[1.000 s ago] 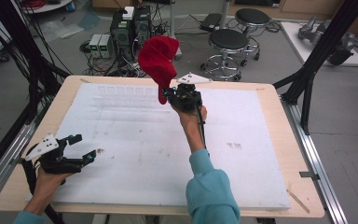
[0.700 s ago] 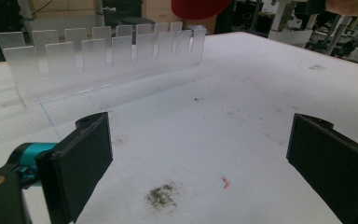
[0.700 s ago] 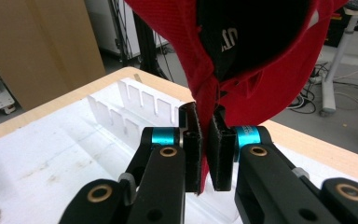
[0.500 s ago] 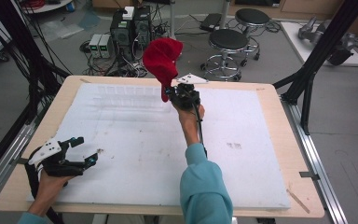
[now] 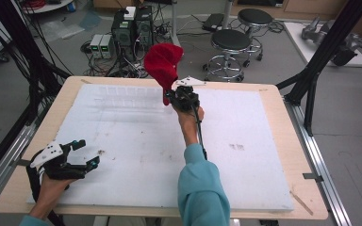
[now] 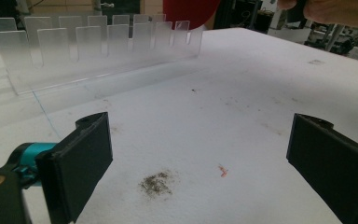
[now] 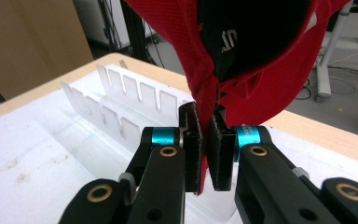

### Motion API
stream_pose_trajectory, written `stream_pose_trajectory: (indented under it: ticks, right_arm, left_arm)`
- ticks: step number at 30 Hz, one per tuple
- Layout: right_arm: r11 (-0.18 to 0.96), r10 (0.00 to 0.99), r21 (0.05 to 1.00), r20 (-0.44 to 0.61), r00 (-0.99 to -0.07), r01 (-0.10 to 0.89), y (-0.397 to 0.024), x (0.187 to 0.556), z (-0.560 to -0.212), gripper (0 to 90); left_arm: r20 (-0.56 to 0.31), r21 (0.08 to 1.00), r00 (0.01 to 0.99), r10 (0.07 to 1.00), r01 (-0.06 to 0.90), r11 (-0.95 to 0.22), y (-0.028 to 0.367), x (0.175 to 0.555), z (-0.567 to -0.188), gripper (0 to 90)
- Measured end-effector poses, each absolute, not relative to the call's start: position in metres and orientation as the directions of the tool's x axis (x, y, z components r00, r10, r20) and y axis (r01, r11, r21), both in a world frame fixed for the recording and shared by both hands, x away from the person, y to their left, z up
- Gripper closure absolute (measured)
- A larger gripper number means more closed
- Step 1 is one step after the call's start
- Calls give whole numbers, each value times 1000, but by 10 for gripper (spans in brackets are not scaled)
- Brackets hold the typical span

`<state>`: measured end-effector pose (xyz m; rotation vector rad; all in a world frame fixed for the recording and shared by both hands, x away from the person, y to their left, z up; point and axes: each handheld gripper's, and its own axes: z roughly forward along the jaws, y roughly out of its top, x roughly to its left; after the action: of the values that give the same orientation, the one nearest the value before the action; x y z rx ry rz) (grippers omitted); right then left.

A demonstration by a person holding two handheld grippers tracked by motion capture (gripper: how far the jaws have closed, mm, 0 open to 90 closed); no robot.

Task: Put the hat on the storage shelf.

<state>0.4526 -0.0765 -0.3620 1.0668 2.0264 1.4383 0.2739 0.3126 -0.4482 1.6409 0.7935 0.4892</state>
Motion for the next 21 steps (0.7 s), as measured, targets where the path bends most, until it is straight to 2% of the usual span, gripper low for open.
stream_pose_trajectory:
  ticks: [12,17,21]
  right_arm:
    - [152,791,912,119,-600,381,-76,458,-371,856]
    - [182,784,900,110,-611,395,-76,457,-371,849]
    - [185,790,893,113,-602,410,-75,456,-371,815]
  left_arm:
    - [-104,968,678,728,235,-81,312,274,-449,72]
    - [-106,969,675,730,236,-78,312,274,-449,72]
    - [-102,968,681,725,235,-84,312,274,-449,72]
